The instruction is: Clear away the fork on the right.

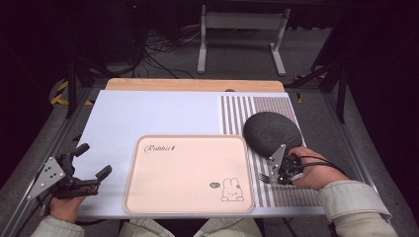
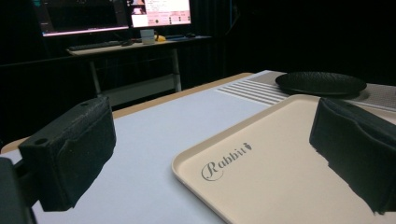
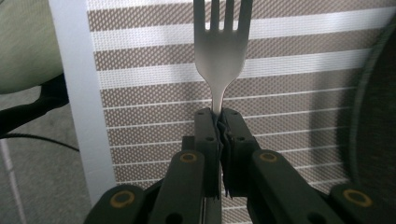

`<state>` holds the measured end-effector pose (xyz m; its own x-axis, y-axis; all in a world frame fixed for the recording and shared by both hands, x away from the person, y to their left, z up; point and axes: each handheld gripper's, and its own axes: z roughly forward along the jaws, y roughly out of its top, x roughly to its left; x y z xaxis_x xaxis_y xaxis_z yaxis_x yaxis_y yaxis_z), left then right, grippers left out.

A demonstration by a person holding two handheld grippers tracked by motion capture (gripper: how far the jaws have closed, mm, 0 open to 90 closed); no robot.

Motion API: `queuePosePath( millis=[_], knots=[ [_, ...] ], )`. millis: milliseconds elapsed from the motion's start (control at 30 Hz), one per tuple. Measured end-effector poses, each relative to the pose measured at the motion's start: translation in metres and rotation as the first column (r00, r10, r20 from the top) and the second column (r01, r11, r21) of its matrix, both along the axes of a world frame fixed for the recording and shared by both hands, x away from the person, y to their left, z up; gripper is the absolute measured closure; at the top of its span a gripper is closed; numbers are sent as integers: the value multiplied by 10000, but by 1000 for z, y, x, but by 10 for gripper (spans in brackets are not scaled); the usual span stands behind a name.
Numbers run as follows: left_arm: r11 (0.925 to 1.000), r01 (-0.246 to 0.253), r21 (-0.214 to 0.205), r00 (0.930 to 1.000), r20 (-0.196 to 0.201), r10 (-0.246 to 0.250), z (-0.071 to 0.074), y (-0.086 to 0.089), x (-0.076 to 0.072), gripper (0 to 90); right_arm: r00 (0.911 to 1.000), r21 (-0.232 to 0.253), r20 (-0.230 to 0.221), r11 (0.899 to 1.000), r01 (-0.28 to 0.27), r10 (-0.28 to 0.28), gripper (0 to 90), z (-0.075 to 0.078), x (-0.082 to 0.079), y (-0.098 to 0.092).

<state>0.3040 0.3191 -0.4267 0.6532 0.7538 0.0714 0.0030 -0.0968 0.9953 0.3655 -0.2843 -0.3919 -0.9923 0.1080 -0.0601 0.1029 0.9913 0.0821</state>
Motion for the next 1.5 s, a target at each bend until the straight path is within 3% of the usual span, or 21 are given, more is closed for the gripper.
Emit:
queuePosePath(
  millis=[133,367,633,967,1133,1300,1400,1467,1500],
  knots=[
    [10000,-21,-6,10000,-23,21,0,0,0,12,9995,473,321,9989,-54,39,869,12,-3,4],
    [10000,-10,-19,10000,-28,9,0,0,0,12,9982,740,592,9972,-54,10,869,25,-5,10],
    [10000,-16,-26,10000,-33,15,0,0,0,12,9968,1495,779,9887,57,-175,869,37,-8,12],
    [10000,-5,-21,10000,-4,5,0,0,0,12,9903,2625,1349,9649,-44,-322,869,56,-11,22],
    [10000,2,-3,10000,-8,-2,0,0,0,12,9847,2887,1721,9571,-245,-268,869,63,-14,34],
    [10000,17,3,10000,2,-17,0,0,0,12,9827,3552,1709,9348,59,-711,869,71,-15,43],
    [10000,34,-7,10000,-8,-34,0,0,0,12,9846,3680,1582,9298,117,-750,869,72,-16,46],
    [10000,38,9,10000,6,-38,0,0,0,12,9846,4015,1475,9155,273,-941,869,72,-16,52],
    [10000,37,0,10000,7,-37,0,0,0,12,9847,4059,1459,9135,282,-952,869,72,-15,53]
  ],
)
